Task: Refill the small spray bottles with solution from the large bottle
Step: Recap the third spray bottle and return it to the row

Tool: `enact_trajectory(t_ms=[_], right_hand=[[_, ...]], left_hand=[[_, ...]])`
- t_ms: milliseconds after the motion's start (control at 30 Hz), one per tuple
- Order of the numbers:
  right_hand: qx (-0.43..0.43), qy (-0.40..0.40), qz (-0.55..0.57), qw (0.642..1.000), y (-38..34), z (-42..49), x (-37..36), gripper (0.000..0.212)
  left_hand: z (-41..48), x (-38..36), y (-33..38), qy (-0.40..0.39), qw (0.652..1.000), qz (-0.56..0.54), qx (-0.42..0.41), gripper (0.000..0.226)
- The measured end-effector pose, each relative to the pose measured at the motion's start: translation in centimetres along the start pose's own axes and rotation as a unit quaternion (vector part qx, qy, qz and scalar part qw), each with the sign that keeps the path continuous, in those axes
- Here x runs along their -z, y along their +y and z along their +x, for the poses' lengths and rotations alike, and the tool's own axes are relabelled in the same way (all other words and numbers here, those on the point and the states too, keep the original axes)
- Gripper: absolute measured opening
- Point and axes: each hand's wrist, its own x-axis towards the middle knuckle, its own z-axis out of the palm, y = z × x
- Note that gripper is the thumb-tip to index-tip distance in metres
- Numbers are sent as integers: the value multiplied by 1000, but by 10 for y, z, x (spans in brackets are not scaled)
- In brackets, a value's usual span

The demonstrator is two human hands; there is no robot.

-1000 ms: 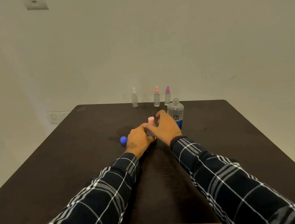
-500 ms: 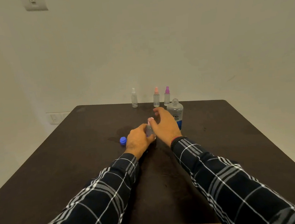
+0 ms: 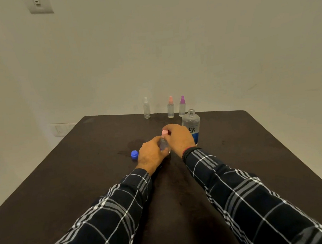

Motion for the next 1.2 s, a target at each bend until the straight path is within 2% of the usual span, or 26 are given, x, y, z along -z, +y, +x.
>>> enact_trajectory(t_ms=[167,267,333,400,467,500,533,600,700,767,833,900,1200], right_hand=[[-23,2,-32,999,-6,-1,4,22],[-3,30,-46,998,-4,-10,1,27],[17,90,-6,996,4,-22,-2,42],[24,209,47,976,11,-33,0,54],[-17,321,57,945,21,-36,5,64],[-58,344,57,936,26,-34,8,72],[-101,337,67,934,33,-30,11,82],[-146,268,139,942,47,-20,14,98],[-141,164,268,939,60,-5,13,109],[-143,147,286,936,63,1,9,101],[-143,141,276,940,63,3,4,79],[-141,135,260,946,62,5,1,68],[-122,139,231,955,73,16,-7,70]], left_hand=[[-1,1,1,1,1000,2,2,46],[-2,2,2,0,1000,-4,3,43],[-2,2,2,0,1000,-11,-1,41],[-3,3,1,4,1000,-14,-14,41],[-3,3,0,5,1000,-15,-20,44],[-3,3,0,1,1000,-13,-19,47],[-2,3,1,-4,1000,-9,-20,50],[0,4,0,-9,1000,-2,-23,53],[5,6,-2,-17,999,8,-28,52],[10,8,-3,-22,999,26,-34,53],[16,9,-3,-27,998,38,-39,55],[23,10,-3,-30,998,35,-42,56],[84,9,4,6,999,10,-35,54]])
